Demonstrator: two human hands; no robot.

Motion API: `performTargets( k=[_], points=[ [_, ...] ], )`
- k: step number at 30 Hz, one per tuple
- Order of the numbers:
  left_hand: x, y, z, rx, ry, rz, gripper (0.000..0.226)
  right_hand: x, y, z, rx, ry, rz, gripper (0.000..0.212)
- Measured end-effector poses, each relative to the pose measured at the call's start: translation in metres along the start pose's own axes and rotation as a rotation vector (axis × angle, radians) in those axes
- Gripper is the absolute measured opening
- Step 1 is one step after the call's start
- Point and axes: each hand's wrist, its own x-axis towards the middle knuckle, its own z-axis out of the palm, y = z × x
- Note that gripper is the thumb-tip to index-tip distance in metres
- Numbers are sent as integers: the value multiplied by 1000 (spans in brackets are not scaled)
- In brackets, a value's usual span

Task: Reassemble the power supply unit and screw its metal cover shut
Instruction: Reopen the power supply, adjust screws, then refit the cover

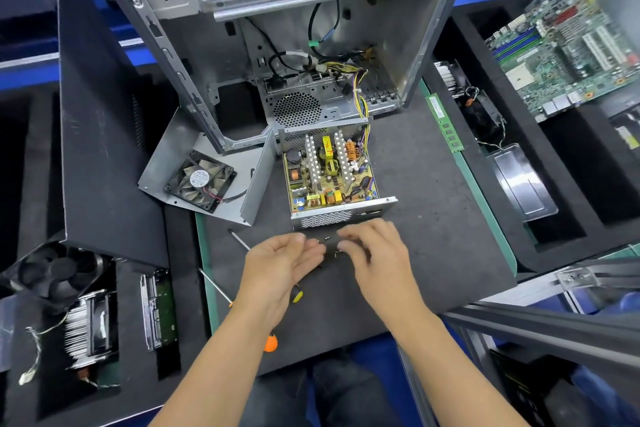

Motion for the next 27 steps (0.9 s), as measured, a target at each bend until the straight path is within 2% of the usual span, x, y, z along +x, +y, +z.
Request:
performTargets(
  k=[2, 4, 9, 11, 13, 16, 18, 22, 24, 27],
  points=[
    [3, 5, -8, -1, 30, 29, 9, 3, 9, -1, -127, -78, 9, 15],
    [5, 8, -15, 6, 16, 27, 13, 2, 13, 2, -233, -131, -62, 10],
    [6, 9, -19, 23, -26, -2, 17, 3, 16, 5, -282, -133, -59, 2],
    [5, 8, -17, 7, -36, -24, 17, 3, 14, 6, -236, -107, -46, 2],
    [3, 6, -11, -26, -54, -63, 24, 5, 6, 6, -81, -51, -23, 4],
    [0, 6, -3, -48, -123, -110, 40, 7, -12, 11, 63, -101, -106, 11],
    [-1, 7, -1, -63, -125, -117, 47, 4, -15, 18, 24, -120, -162, 19],
    [0, 10, -6, -74, -48, -88, 43, 8, -1, 22, -138, 54, -108, 19],
    [1, 12, -11, -64, -38, -72, 40, 11, 3, 26, -224, 21, -116, 21],
    [0, 14, -15, -54, -31, -68, 40, 12, 2, 31, -273, -20, -117, 12]
  ],
)
